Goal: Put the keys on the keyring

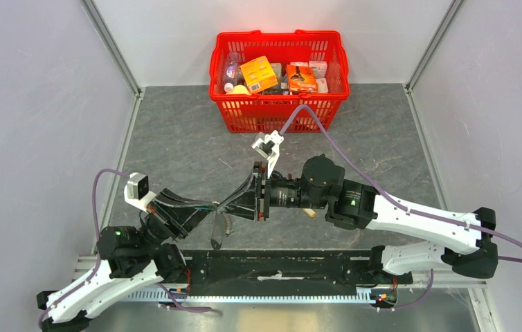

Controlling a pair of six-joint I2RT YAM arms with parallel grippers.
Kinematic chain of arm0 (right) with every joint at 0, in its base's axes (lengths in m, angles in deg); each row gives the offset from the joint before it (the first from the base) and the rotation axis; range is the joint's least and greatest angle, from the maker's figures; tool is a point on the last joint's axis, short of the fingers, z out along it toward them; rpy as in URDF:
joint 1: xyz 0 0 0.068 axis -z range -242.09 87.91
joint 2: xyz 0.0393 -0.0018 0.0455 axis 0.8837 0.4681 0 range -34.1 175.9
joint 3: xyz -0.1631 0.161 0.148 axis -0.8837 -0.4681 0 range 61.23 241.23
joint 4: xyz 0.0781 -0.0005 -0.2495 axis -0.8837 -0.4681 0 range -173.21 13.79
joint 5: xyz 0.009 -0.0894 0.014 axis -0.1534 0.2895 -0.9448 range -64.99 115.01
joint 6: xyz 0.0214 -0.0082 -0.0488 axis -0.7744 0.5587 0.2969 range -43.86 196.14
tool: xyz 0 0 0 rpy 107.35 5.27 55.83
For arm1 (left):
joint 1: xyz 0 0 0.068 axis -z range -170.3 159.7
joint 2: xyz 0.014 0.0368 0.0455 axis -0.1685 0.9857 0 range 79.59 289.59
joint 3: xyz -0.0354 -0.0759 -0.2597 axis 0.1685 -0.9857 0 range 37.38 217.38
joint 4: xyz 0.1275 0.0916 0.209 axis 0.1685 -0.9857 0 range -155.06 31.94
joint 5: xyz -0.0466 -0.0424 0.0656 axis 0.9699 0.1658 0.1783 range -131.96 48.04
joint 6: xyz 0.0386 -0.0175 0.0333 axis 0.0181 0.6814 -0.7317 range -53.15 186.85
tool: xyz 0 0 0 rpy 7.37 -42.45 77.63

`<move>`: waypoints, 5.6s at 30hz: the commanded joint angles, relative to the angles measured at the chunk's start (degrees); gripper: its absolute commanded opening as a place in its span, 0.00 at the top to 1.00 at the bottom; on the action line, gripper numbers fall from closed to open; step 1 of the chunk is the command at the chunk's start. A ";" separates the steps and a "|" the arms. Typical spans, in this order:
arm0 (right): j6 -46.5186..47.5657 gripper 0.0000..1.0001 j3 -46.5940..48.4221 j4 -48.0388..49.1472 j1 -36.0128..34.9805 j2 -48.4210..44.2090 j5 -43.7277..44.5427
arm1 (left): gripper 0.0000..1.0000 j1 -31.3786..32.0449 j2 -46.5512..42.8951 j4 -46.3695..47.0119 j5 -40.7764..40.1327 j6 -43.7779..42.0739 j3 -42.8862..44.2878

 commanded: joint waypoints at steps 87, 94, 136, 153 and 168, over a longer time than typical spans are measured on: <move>19.86 1.00 42.61 -62.08 0.29 21.24 -28.23 | 0.98 0.17 16.78 -33.59 33.27 -8.58 21.77; 20.19 1.00 42.28 -61.67 0.29 19.98 -27.26 | 0.98 0.19 15.20 -32.21 31.69 -8.72 20.97; 6.84 0.46 9.32 -25.02 0.46 -4.38 -2.94 | 0.98 0.17 -4.35 -3.24 9.75 -0.88 -0.19; 51.67 0.39 26.62 -50.97 0.37 1.11 -12.41 | 0.98 0.18 4.46 9.01 11.44 19.28 -2.90; 87.57 0.38 5.81 -28.57 -4.27 -8.76 -9.37 | 0.98 0.19 9.42 3.56 11.53 29.28 1.99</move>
